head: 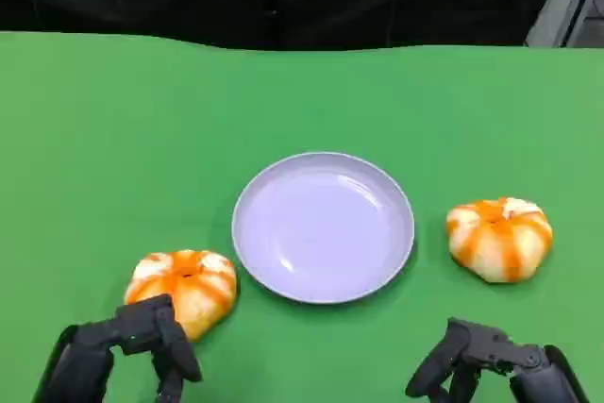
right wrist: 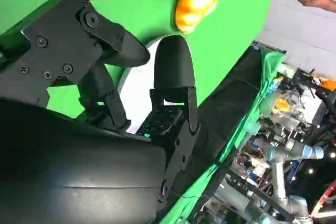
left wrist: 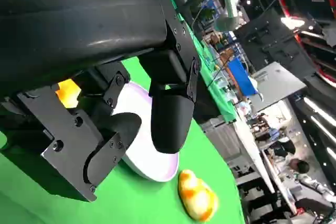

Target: Grasp the bread from the table and place it into the plate.

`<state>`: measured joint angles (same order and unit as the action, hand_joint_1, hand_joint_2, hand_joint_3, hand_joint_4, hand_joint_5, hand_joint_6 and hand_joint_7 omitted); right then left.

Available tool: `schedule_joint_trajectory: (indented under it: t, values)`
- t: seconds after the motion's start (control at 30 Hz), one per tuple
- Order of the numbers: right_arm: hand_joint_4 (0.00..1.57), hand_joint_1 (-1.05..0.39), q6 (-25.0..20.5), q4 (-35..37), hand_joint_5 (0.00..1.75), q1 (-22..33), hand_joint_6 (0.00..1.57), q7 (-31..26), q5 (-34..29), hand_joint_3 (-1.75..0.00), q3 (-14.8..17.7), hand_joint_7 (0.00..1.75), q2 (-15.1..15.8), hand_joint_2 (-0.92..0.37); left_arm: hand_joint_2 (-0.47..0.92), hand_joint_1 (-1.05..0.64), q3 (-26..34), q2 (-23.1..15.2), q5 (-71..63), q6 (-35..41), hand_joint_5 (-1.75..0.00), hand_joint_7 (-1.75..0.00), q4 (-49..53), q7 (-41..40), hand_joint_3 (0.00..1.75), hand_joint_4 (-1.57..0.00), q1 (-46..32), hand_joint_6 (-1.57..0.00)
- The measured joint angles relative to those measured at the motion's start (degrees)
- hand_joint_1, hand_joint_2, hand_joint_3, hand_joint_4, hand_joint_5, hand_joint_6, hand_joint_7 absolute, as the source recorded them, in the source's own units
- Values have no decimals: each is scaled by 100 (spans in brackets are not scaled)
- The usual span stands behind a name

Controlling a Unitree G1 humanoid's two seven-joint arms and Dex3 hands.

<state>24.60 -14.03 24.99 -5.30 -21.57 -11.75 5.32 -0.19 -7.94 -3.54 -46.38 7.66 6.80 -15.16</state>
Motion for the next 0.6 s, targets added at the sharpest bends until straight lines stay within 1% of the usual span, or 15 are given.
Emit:
schedule_joint_trajectory:
  t: [0.5, 0.6]
  values:
    - [81, -15, -13, -8, 166, 2, 84, -1, -24, -115, 0, 119, -1, -40, 29, 0, 0, 0, -3, -3, -166, -143, 0, 0, 149, -93, 1, -89]
    - [80, -16, -24, -13, 166, 5, 83, 0, -20, -115, -1, 119, -1, -40, 29, 1, 0, 0, 5, -12, -162, -140, 5, 0, 149, -91, 6, -88]
